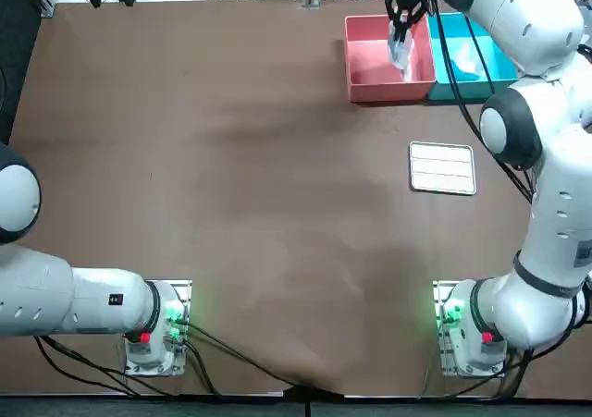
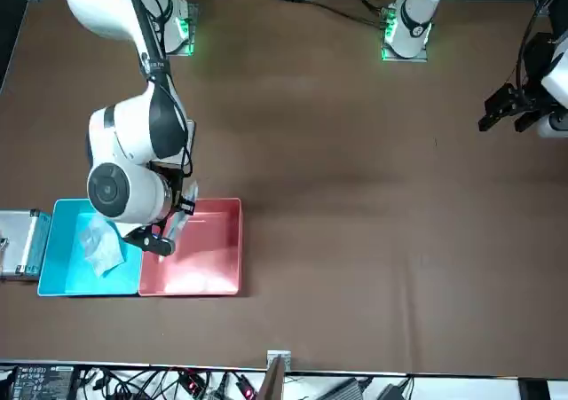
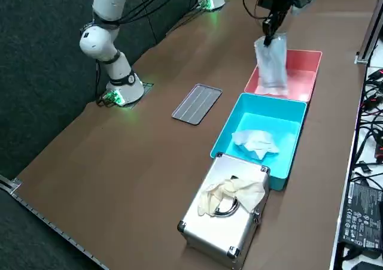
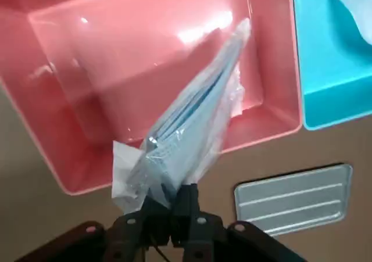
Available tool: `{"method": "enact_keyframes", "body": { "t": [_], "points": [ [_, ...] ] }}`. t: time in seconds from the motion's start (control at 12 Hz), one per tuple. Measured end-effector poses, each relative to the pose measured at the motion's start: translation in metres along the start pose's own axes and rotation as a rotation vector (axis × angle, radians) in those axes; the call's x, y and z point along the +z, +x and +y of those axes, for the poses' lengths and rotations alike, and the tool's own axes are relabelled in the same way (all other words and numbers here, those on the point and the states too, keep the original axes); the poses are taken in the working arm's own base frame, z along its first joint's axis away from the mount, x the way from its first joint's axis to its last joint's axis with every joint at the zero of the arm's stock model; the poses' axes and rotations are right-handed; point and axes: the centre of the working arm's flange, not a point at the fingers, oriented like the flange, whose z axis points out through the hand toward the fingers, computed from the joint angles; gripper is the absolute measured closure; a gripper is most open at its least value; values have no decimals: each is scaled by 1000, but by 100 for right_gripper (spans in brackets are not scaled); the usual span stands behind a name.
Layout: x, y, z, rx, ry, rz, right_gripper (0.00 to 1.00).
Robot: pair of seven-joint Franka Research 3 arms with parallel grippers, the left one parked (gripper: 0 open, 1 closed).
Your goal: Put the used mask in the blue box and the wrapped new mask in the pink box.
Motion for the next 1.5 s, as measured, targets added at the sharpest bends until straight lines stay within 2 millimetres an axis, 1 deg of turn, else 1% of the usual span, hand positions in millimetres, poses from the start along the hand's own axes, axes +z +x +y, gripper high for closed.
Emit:
{"method": "enact_keyframes", "body": {
  "t": [0.17, 0.25, 0.42, 0.5, 0.67, 0.75, 0.83, 0.92, 1.0, 1.17, 1.33, 1.42, 1.5],
  "points": [
    [16, 5, 0, 5, -18, -27, 96],
    [25, 8, -1, 8, -22, -32, 91],
    [36, 17, -4, 25, -13, -10, 69],
    [37, 20, -5, 36, -5, 4, 57],
    [31, 22, -7, 44, 8, 27, 34],
    [22, 22, -8, 43, 20, 44, 22],
    [9, 21, -7, 43, 35, 67, 10],
    [-8, 19, -5, 44, 51, 89, 0],
    [-42, 15, 4, 50, 90, 141, 0],
    [-75, 10, 20, 64, 124, 180, 0],
    [-106, 4, 41, 46, 156, 208, 0],
    [-117, 1, 52, 12, 158, 209, 0],
    [-124, -4, 63, -28, 146, 195, 0]
  ]
}}
